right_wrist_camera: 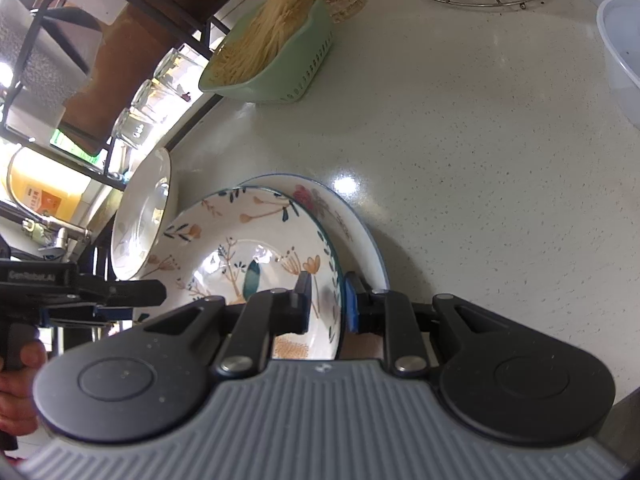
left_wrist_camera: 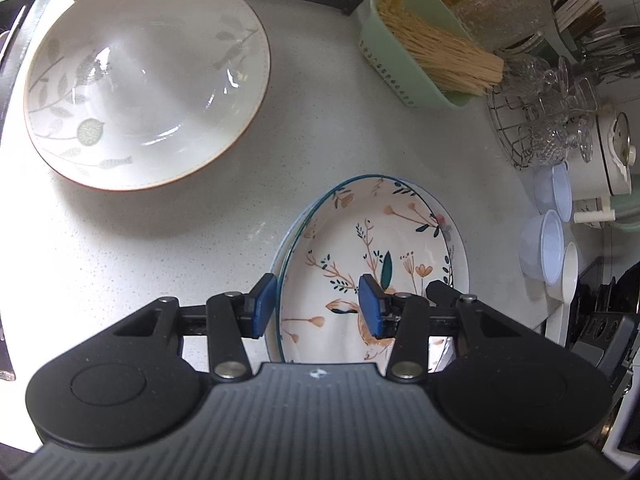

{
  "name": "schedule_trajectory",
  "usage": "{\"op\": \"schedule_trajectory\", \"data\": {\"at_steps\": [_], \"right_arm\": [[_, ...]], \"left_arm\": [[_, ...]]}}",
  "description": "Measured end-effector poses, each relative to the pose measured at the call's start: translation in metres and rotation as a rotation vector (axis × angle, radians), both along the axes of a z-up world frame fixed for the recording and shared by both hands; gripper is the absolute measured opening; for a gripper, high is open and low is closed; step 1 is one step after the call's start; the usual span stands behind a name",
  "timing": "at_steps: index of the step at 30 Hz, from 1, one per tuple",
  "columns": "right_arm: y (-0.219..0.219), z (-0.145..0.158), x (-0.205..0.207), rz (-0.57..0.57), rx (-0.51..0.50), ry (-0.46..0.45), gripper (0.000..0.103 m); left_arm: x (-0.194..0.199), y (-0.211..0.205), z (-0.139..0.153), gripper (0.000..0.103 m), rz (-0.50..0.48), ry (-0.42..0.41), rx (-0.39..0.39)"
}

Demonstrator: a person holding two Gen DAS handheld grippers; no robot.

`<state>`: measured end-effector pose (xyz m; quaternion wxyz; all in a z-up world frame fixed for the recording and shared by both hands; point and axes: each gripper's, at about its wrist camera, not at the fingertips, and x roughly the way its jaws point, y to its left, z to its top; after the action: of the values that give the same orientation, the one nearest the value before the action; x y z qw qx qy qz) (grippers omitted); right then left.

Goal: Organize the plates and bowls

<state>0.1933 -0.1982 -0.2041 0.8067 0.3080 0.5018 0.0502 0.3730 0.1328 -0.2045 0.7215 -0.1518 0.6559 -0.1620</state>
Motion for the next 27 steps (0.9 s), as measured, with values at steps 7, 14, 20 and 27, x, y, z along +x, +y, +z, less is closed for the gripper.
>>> {"op": "schedule_trajectory", "data": {"at_steps": [7, 14, 20, 27], "right_arm": [[-0.001, 0.001, -0.001, -0.006, -0.006, -0.011, 0.02], [0.0, 0.013, -0.003, -0.01, -0.079, -0.054, 0.02], [0.001, 0.029, -0.007, -0.004, -0.166, -0.097, 0.02], [-0.002, 0.056, -0.014, -0.008, -0.214, -0.171, 0.02]], "left_arm": [[-0.006, 0.012, -0.005, 0.05, 0.052, 0.02, -0.032], [-0.014, 0.004, 0.011, 0.05, 0.03, -0.043, -0.03], [-0.027, -0.019, 0.036, 0.05, -0.049, -0.155, 0.008], [-0.043, -0.037, 0.067, 0.05, -0.098, -0.262, 0.031]]}}
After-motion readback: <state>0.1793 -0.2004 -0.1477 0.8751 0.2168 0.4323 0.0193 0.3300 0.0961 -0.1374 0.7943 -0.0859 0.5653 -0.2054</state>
